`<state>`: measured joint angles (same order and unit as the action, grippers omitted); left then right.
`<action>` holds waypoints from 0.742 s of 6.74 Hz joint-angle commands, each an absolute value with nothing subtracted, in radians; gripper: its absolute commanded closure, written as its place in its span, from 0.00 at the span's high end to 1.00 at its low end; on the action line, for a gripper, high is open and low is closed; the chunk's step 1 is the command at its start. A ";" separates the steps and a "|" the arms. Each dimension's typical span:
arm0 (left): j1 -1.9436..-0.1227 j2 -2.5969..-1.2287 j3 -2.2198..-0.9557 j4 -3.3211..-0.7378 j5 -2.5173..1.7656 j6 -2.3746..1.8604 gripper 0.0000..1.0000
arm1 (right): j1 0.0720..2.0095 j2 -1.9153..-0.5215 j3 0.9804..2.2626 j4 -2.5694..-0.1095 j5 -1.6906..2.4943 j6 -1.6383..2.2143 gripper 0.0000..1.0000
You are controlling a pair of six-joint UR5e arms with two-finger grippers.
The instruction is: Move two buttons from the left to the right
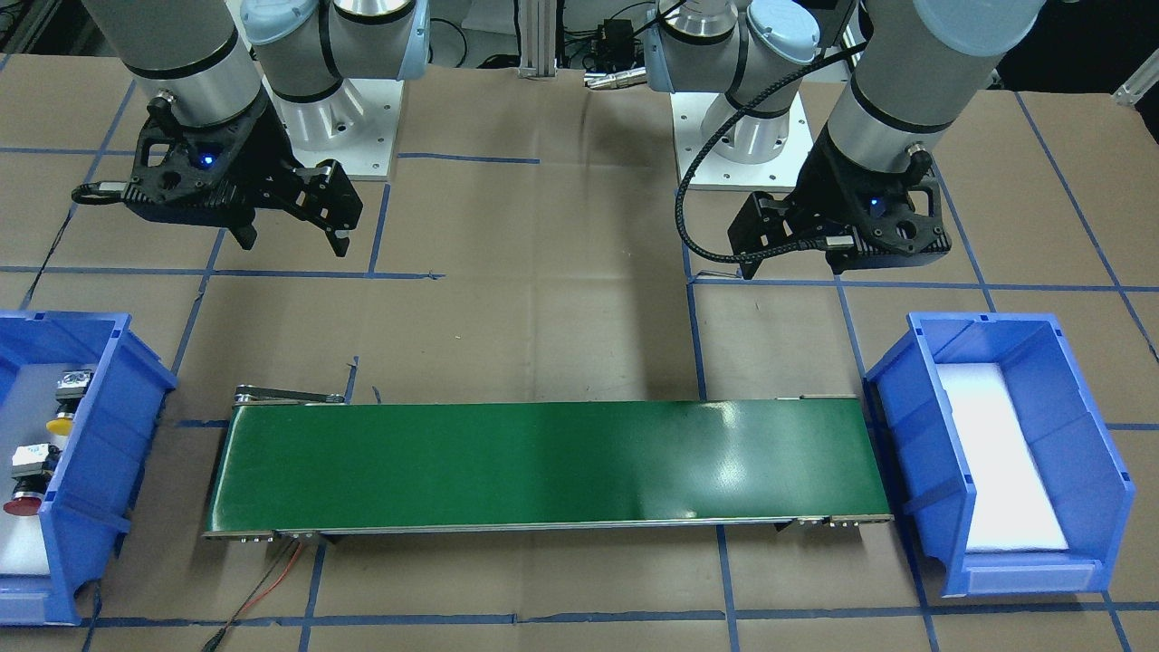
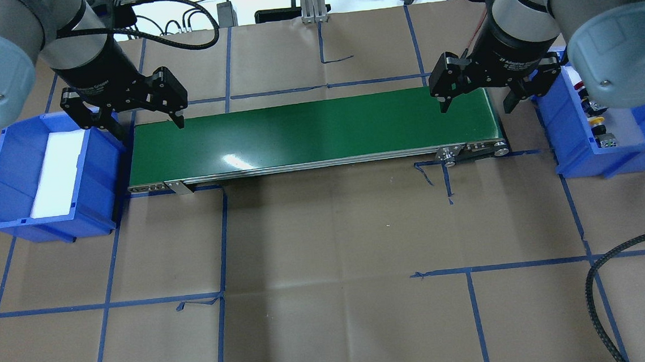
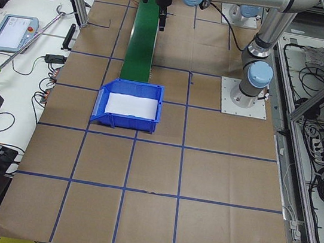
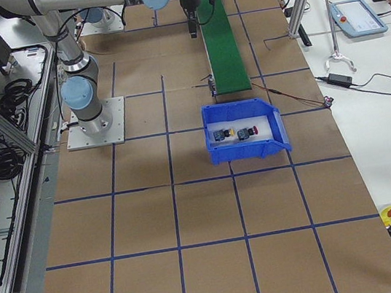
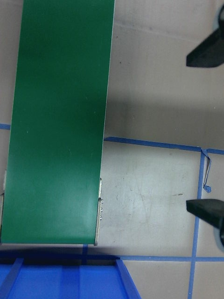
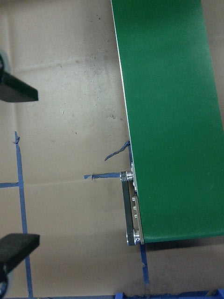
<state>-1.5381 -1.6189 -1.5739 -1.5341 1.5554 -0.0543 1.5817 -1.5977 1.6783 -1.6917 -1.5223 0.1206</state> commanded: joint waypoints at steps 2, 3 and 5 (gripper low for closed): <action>-1.529 -1.618 -1.575 -1.526 1.557 -0.037 1.00 | 1.582 -1.588 1.681 -1.690 -1.523 0.109 1.00; -1.517 -1.617 -1.577 -1.526 1.557 -0.034 1.00 | 1.582 -1.588 1.681 -1.690 -1.523 0.109 1.00; -1.519 -1.614 -1.580 -1.525 1.555 -0.034 1.00 | 1.582 -1.586 1.681 -1.692 -1.522 0.109 1.00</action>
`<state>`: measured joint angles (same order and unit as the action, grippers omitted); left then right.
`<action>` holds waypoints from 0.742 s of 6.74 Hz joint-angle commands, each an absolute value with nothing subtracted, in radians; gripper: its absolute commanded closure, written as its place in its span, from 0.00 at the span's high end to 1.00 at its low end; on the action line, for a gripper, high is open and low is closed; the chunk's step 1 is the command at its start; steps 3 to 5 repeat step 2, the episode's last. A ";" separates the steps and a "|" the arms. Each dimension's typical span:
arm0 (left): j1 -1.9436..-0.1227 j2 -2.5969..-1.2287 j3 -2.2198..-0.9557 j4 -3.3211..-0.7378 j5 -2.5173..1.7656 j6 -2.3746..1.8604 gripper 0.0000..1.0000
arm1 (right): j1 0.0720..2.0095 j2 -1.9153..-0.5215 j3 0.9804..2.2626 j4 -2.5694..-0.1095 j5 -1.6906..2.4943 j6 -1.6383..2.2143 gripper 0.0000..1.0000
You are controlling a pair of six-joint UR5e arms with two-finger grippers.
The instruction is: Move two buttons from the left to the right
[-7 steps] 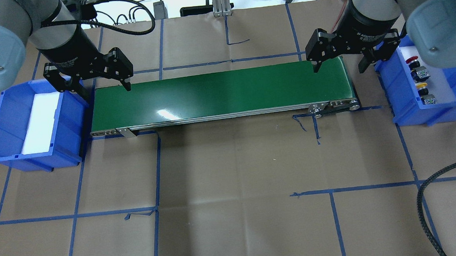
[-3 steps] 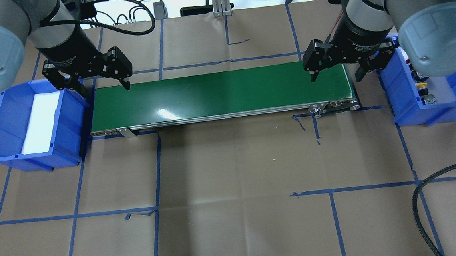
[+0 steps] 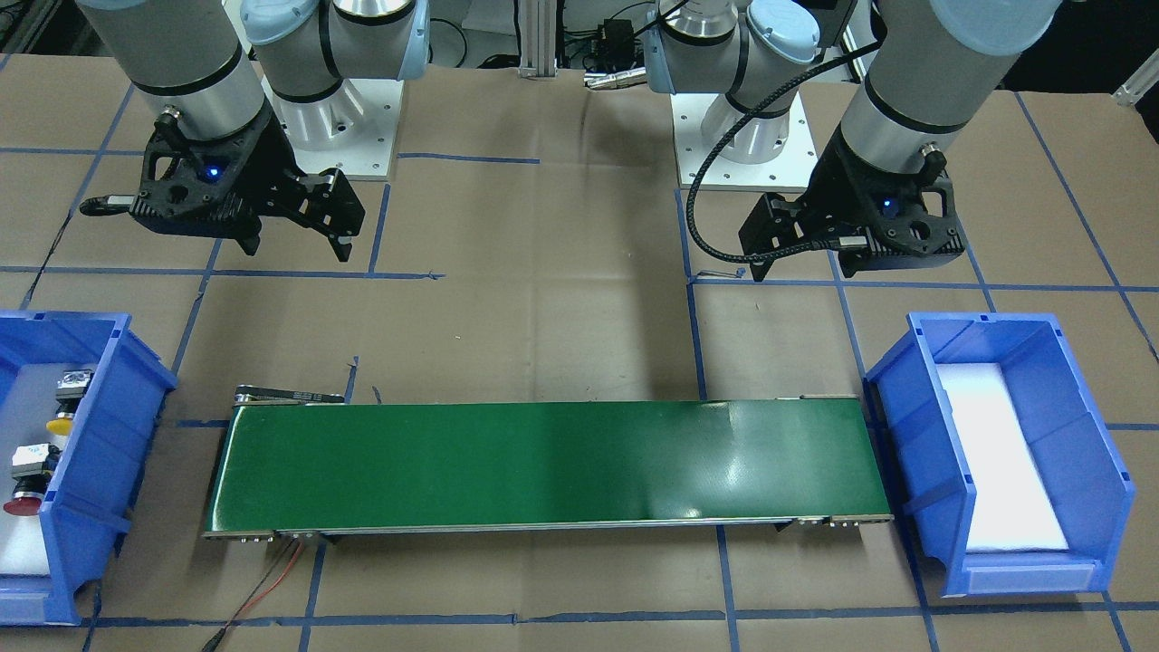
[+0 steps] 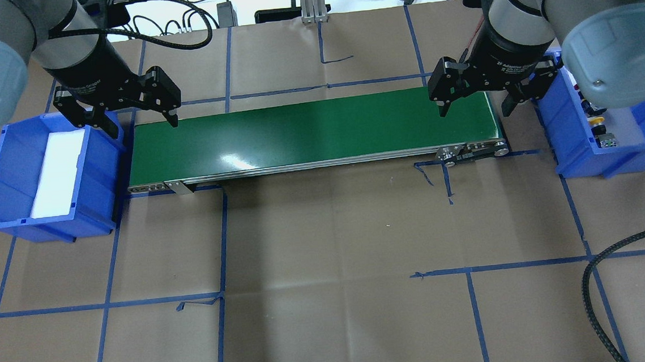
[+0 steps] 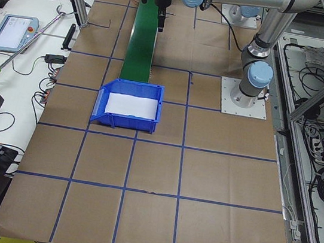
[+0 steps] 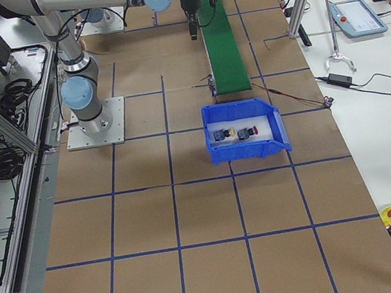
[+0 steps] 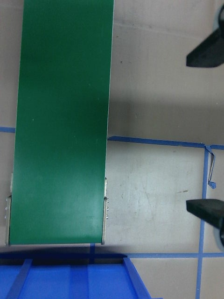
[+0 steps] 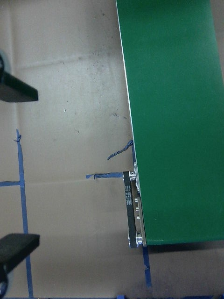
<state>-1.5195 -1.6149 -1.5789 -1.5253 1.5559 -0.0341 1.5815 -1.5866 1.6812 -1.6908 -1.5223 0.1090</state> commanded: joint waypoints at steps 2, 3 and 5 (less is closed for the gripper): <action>-1.519 -1.614 -1.580 -1.525 1.555 -0.034 1.00 | 1.582 -1.586 1.681 -1.692 -1.520 0.115 1.00; -1.519 -1.614 -1.580 -1.525 1.555 -0.034 1.00 | 1.582 -1.586 1.681 -1.692 -1.520 0.115 1.00; -1.519 -1.614 -1.580 -1.525 1.555 -0.034 1.00 | 1.582 -1.586 1.681 -1.692 -1.520 0.115 1.00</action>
